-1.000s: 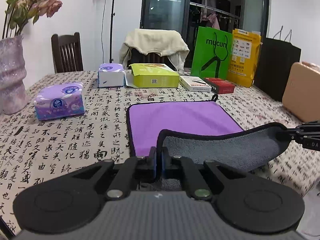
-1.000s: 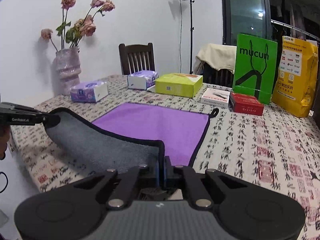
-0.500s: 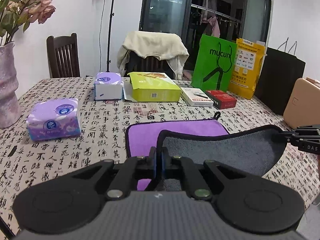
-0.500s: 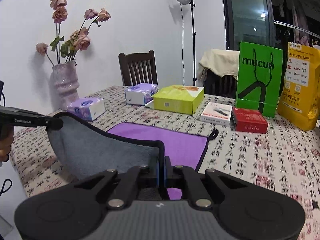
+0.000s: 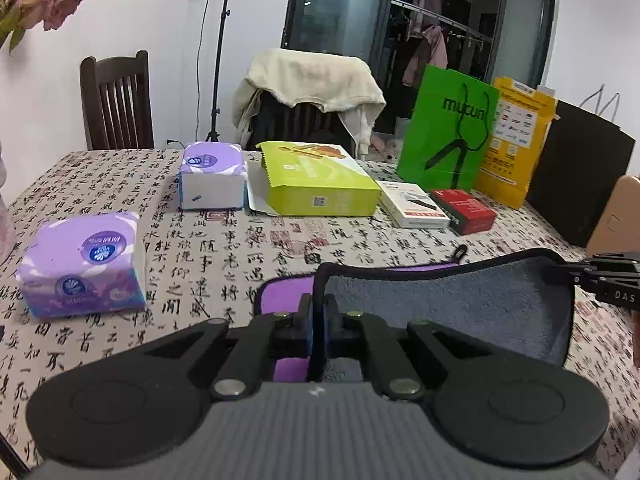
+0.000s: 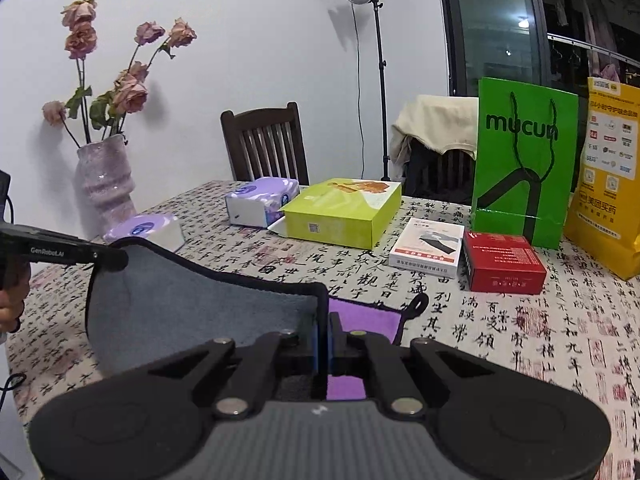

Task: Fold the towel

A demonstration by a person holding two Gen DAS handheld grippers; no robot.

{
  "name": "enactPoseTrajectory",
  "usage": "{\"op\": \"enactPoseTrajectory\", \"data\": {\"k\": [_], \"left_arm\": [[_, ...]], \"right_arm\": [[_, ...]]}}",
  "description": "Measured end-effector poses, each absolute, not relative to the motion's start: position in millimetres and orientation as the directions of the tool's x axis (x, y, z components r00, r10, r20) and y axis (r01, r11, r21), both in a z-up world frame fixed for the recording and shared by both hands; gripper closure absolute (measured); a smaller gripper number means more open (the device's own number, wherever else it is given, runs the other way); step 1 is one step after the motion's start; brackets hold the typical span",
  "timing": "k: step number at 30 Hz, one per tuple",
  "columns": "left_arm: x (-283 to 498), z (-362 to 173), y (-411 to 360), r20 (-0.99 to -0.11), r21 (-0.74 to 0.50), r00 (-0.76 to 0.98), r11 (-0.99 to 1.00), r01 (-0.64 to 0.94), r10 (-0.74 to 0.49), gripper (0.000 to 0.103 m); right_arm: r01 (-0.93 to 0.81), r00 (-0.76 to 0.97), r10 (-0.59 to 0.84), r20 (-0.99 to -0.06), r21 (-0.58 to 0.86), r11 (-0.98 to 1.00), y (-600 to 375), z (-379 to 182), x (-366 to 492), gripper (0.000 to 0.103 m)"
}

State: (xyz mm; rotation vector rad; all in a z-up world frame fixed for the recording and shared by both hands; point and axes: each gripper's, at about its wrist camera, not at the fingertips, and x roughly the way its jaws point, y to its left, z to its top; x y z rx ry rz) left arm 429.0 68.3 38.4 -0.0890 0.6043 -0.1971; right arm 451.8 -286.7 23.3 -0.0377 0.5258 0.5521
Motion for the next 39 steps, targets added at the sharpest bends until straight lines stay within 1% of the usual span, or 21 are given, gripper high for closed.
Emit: {"op": "enactPoseTrajectory", "data": {"k": [4,11,18,31,39], "left_arm": [[448,32,75,-0.568,-0.166,0.795,0.976,0.141,-0.212,0.097],[484,17,80,-0.596,-0.177,0.775,0.976,0.128,-0.21,0.097],[515,4,81,-0.605,-0.187,0.767,0.974,0.125,-0.214,0.097],[549,-29,89,-0.658,-0.202,0.724,0.975,0.096,-0.208,0.097],[552,-38,91,-0.672,-0.182,0.715,0.979,0.094,-0.194,0.093]], "right_arm": [[-0.504,0.72,0.485,-0.497,0.105,0.857,-285,17,473,0.099],[-0.497,0.71,0.479,-0.516,0.115,0.86,-281,5,506,0.099],[-0.479,0.701,0.461,-0.544,0.12,0.87,-277,-13,537,0.099],[-0.455,0.673,0.435,-0.599,0.129,0.881,-276,-43,574,0.098],[-0.441,0.667,0.405,-0.626,0.106,0.891,-274,-54,583,0.089]]}}
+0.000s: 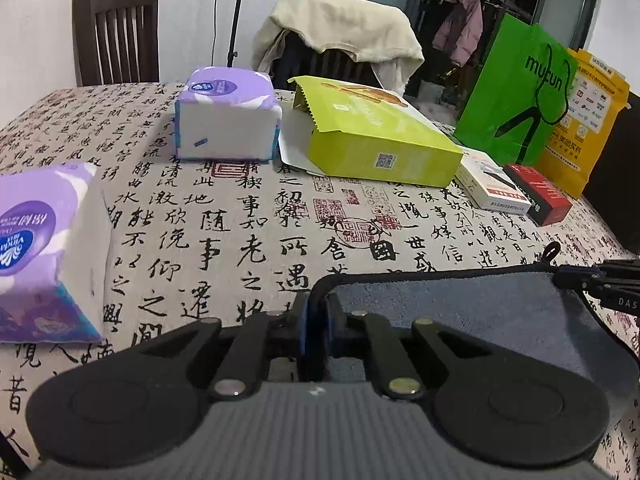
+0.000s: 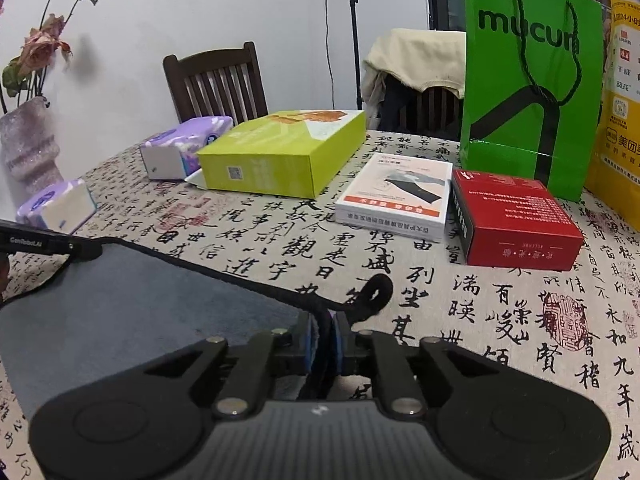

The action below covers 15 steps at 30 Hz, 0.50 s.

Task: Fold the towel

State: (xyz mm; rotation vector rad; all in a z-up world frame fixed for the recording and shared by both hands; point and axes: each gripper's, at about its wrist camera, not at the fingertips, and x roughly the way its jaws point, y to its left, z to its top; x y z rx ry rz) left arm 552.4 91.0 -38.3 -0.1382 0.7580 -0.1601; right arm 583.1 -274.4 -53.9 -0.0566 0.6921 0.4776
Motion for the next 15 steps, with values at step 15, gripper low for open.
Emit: {"op": "enactPoseTrajectory", "data": {"k": [15], "left_arm": [[510,1,97,-0.634,-0.135,0.758,0.987,0.088,-0.154,0.073]], "right_arm": [[-0.42,0.722,0.364,-0.588,0.045,0.906,-283,-10,548,0.077]]}}
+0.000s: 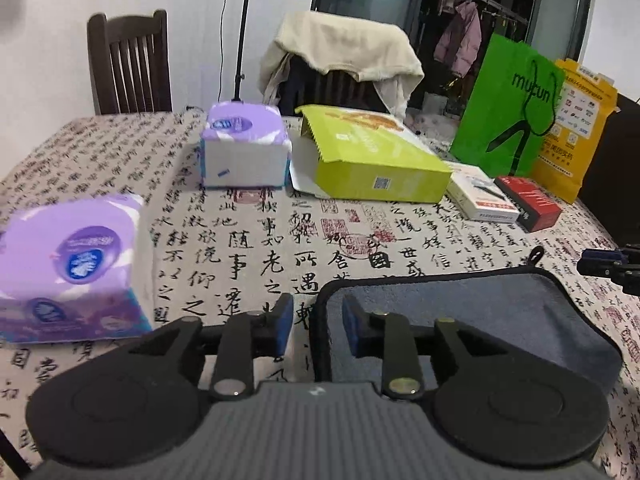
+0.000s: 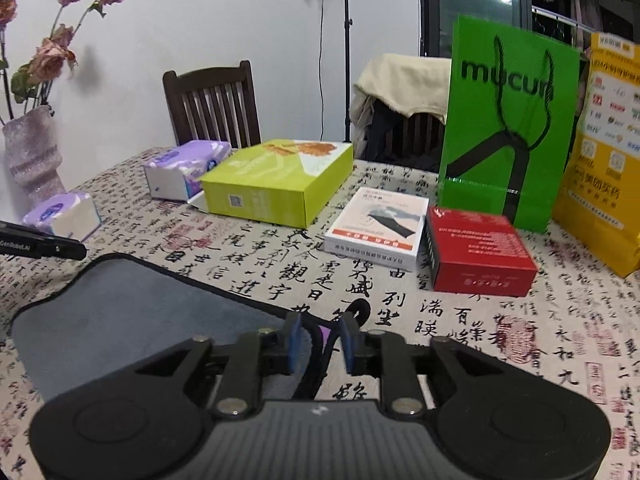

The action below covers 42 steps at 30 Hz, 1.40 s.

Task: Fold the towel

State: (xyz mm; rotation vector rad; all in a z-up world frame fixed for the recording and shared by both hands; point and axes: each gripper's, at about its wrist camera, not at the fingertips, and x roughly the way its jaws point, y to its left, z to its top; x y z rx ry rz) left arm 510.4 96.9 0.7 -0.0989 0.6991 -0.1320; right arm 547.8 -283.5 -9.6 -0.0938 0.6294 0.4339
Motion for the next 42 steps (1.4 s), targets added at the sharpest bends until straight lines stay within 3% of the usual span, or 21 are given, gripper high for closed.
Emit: {"op": "enactPoseTrajectory", "data": {"k": [8,18,22,31,36,42], "left_arm": [[461,26,93,-0.606,-0.113,0.783,0.99,0.089,-0.14,0.059],[401,54,82,-0.562,-0.097,0.813,0.988,0.119,-0.153,0.047],[378,58,77,-0.541,-0.088,0.829,0.99,0.108,-0.139,0.035],[332,58,65,-0.505,-0.041,0.858,0.995,0.088,-0.097,0.022],[307,61,60,-0.477,-0.034,0.874,0.995,0.092,-0.097,0.02],[281,62,55,-0.462,-0.041,0.882,0.995,0.088,-0.098,0.019]], "right_arm": [[-0.432,0.747,0.372,-0.552,0.024,0.902,-284,22,501,0.063],[-0.452,0.762,0.386,-0.52,0.0,0.892,-282,53,440,0.057],[-0.45,0.771,0.389,-0.505,0.001,0.893,-282,60,419,0.055],[-0.458,0.788,0.4,-0.469,-0.012,0.889,-274,64,368,0.043],[-0.448,0.8,0.397,-0.451,-0.009,0.894,-273,63,339,0.029],[-0.438,0.81,0.399,-0.43,0.009,0.899,-276,63,310,0.024]]}}
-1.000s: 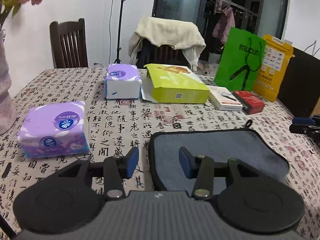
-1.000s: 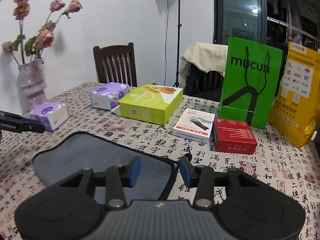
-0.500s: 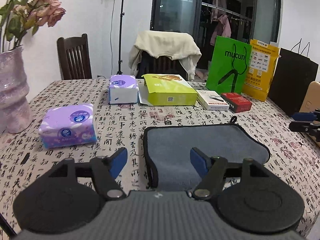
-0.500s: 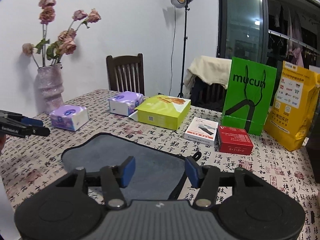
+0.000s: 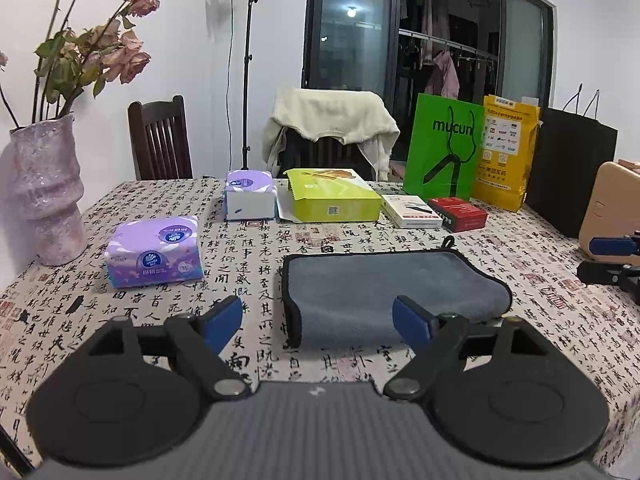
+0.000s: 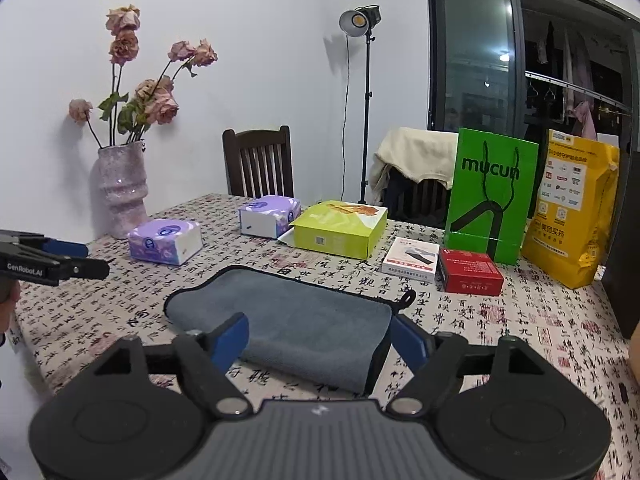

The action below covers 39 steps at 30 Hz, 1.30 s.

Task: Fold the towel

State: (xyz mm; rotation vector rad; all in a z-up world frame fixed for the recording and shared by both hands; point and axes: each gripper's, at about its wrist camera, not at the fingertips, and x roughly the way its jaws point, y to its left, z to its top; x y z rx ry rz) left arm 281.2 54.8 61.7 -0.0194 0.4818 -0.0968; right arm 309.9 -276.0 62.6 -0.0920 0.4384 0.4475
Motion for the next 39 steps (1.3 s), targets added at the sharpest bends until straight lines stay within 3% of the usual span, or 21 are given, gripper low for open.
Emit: {"op": "enactPoseTrajectory", "data": {"k": [13,16,25,30,39], "left_arm": [[222,66,39,-0.425,-0.035,0.9,0.995,0.09,-0.096,0.015],[206,65,35,-0.408,-0.037,0.908,0.996,0.084,-0.092,0.007],[161,56,26,-0.378,-0.014,0.922,0.996,0.083,-0.082,0.003],[137,52,28,-0.348,-0.052,0.934,0.997,0.062,-0.076,0.0],[103,42,22,-0.308,-0.029,0.95,0.998,0.047,-0.054,0.0]], "right_arm": [[-0.431,0.822,0.4,-0.406,0.015,0.902,-284,58,252,0.023],[-0.424,0.832,0.392,-0.394,0.006,0.906,-285,58,236,0.017],[-0.418,0.839,0.392,-0.376,0.015,0.908,-283,50,197,0.01],[-0.406,0.849,0.392,-0.354,0.037,0.913,-283,45,176,0.0],[-0.382,0.877,0.373,-0.303,0.029,0.924,-279,44,134,0.0]]}}
